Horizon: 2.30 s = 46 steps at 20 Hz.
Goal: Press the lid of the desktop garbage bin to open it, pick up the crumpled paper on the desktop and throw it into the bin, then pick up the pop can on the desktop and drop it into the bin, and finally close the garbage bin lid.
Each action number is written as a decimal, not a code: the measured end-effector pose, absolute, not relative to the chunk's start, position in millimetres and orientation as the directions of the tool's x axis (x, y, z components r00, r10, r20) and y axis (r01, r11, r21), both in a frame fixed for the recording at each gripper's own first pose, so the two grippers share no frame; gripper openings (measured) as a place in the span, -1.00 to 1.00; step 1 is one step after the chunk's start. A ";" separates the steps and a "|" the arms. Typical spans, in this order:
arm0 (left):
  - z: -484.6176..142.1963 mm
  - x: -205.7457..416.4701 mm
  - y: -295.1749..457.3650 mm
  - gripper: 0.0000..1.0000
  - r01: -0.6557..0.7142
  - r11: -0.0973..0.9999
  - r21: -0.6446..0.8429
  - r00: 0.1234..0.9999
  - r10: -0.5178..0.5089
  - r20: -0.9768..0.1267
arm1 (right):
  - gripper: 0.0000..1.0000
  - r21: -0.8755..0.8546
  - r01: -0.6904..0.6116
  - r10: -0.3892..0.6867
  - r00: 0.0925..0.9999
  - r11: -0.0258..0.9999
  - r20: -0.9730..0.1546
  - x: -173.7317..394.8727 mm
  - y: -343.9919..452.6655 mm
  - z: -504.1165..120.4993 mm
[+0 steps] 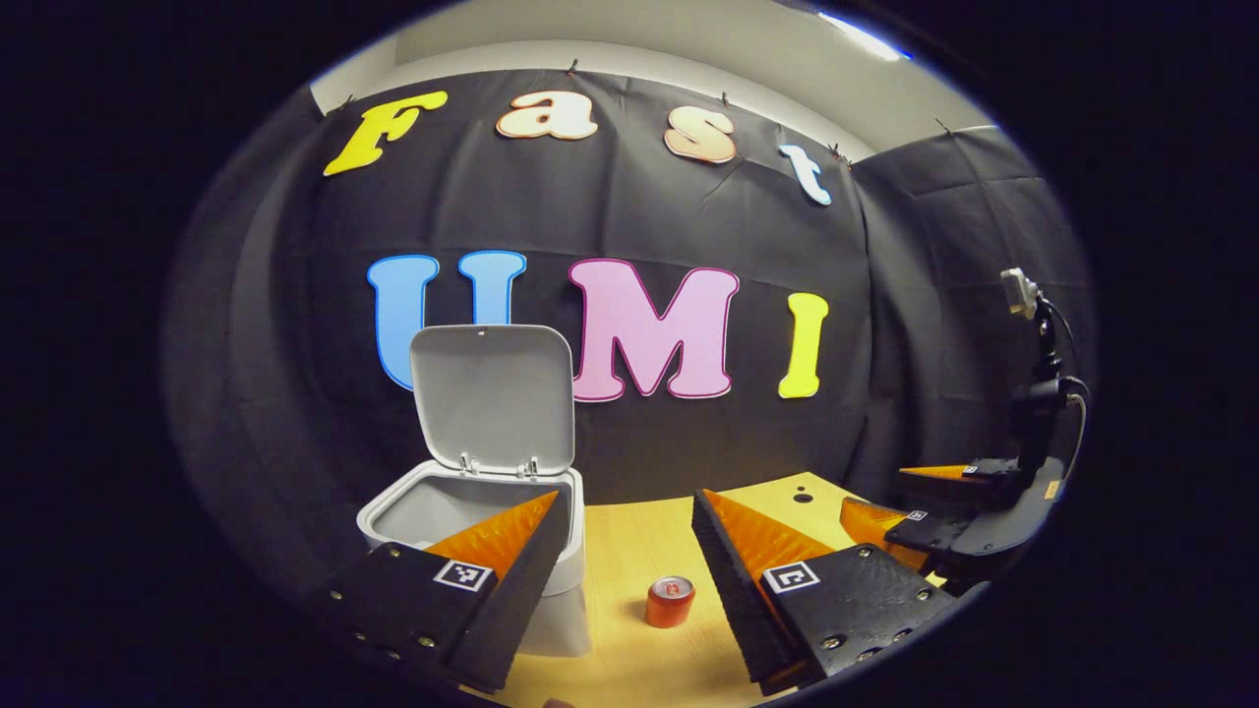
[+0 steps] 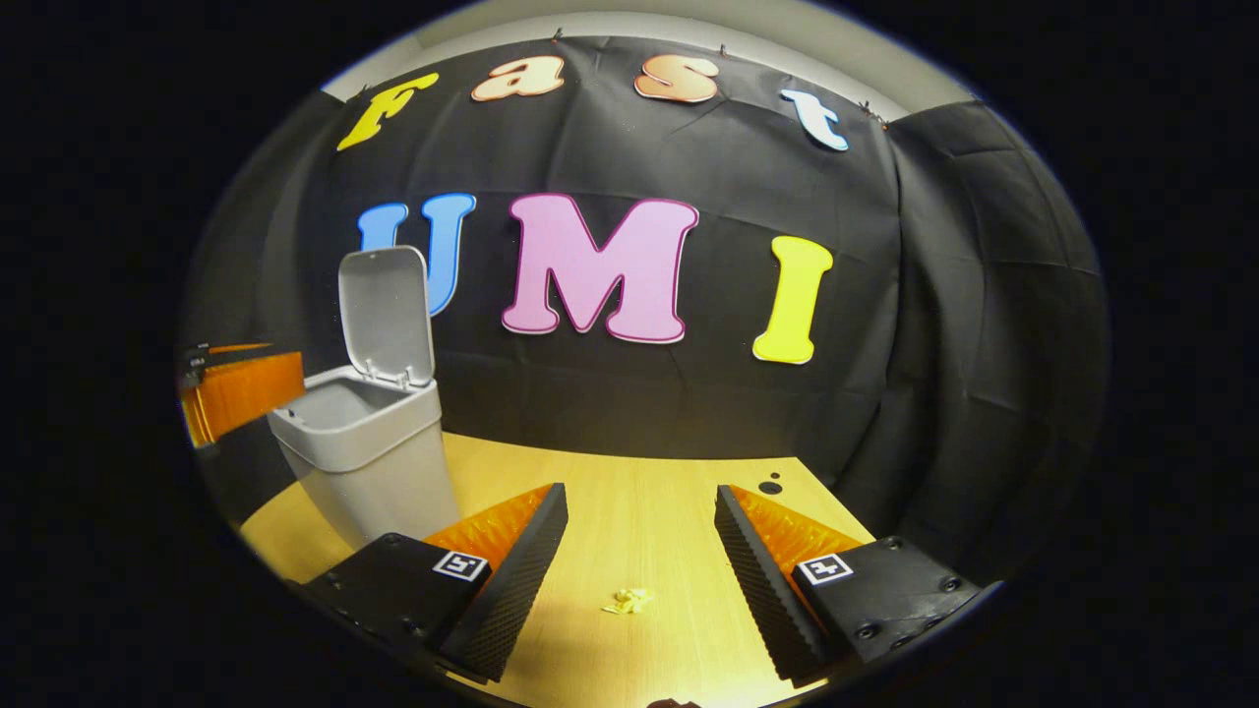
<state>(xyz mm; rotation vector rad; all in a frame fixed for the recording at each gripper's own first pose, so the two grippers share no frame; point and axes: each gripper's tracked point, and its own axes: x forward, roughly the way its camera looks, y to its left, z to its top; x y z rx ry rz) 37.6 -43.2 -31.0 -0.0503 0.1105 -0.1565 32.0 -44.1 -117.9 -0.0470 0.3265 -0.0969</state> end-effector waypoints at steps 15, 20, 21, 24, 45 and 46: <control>-45.1 22.3 -56.5 0.72 0.194 0.980 -0.046 0.970 -0.199 -0.138 | 0.97 0.108 -0.001 0.089 0.570 0.994 -0.817 63.5 -29.1 -327.9; -60.4 20.3 -47.5 0.73 0.153 0.987 -0.045 0.968 -0.159 -0.193 | 0.97 0.048 0.045 0.026 0.415 0.998 -0.909 62.1 -49.3 -392.6; -59.7 19.4 -50.0 0.73 0.149 0.988 -0.046 0.968 -0.155 -0.197 | 0.98 0.045 0.045 0.023 0.401 0.998 -0.916 64.8 -51.2 -400.6; -60.4 20.0 -46.0 0.73 0.135 0.990 -0.034 0.969 -0.139 -0.203 | 0.97 0.068 0.083 0.035 0.352 0.994 -0.935 68.9 -51.3 -414.4; -74.2 26.2 -29.0 0.74 0.051 0.997 -0.063 0.971 -0.064 -0.232 | -0.09 0.050 0.105 0.021 0.267 0.993 -0.964 70.5 -55.2 -424.2; -74.8 25.4 -29.2 0.74 0.050 0.997 -0.062 0.970 -0.063 -0.233 | -0.09 0.048 0.096 0.021 0.265 0.994 -0.964 69.1 -54.9 -424.0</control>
